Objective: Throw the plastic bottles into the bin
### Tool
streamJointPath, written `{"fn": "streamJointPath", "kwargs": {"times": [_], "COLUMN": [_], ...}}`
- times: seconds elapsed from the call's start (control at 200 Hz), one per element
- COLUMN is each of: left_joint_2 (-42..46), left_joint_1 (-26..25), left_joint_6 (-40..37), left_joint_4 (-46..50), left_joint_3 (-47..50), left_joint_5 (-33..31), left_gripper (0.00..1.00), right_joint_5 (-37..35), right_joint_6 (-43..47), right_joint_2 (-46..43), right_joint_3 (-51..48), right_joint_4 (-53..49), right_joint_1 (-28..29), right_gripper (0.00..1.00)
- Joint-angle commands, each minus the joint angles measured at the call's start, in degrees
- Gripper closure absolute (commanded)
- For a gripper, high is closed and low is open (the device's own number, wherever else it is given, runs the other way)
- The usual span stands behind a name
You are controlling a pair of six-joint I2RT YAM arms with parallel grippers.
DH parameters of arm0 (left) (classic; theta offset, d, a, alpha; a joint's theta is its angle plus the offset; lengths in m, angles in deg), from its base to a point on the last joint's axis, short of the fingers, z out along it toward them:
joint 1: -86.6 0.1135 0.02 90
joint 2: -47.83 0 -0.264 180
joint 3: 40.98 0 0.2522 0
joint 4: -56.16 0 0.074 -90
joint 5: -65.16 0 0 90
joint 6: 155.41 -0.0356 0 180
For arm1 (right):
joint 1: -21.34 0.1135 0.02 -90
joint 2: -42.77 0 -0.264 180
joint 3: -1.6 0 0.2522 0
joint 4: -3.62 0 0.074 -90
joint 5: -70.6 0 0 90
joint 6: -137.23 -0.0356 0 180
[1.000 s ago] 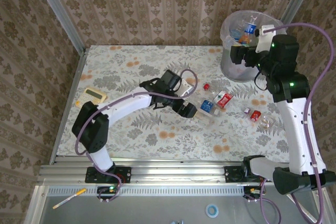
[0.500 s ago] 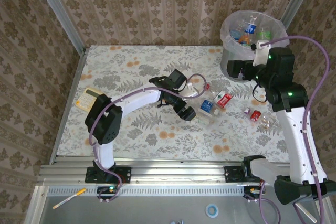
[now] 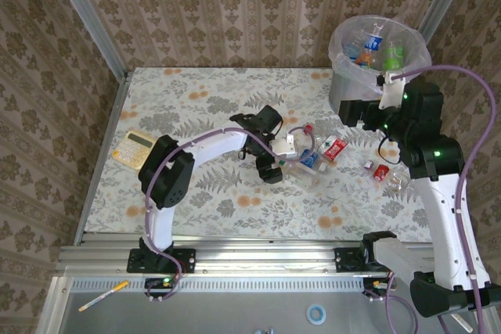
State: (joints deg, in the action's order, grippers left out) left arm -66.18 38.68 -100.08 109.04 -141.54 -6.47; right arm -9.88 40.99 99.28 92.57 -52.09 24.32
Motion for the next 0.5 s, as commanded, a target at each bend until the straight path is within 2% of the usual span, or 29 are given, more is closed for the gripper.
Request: {"fn": "streamJointPath", "kwargs": {"times": [0.0, 0.275, 0.495], "left_joint_2": [-0.28, -3.07, -5.19], "left_joint_1": [0.38, 0.81, 1.02], "left_joint_6": [-8.95, -15.41, -15.83], "left_joint_4": [0.54, -0.30, -3.45], "left_joint_3": [-0.47, -2.43, -3.19], "left_joint_5": [-0.70, -2.85, -3.95], "left_gripper": [0.00, 0.00, 0.00], "right_joint_5": [1.16, 0.76, 0.94], "right_joint_6": [-0.53, -0.44, -0.53], "right_joint_2": [-1.04, -2.41, -2.81], "right_joint_3": [-1.24, -3.00, -4.50], "right_joint_4": [-1.41, -1.89, -2.23], "right_joint_1": [-0.08, -0.08, -0.08], "right_gripper": [0.00, 0.00, 0.00]}}
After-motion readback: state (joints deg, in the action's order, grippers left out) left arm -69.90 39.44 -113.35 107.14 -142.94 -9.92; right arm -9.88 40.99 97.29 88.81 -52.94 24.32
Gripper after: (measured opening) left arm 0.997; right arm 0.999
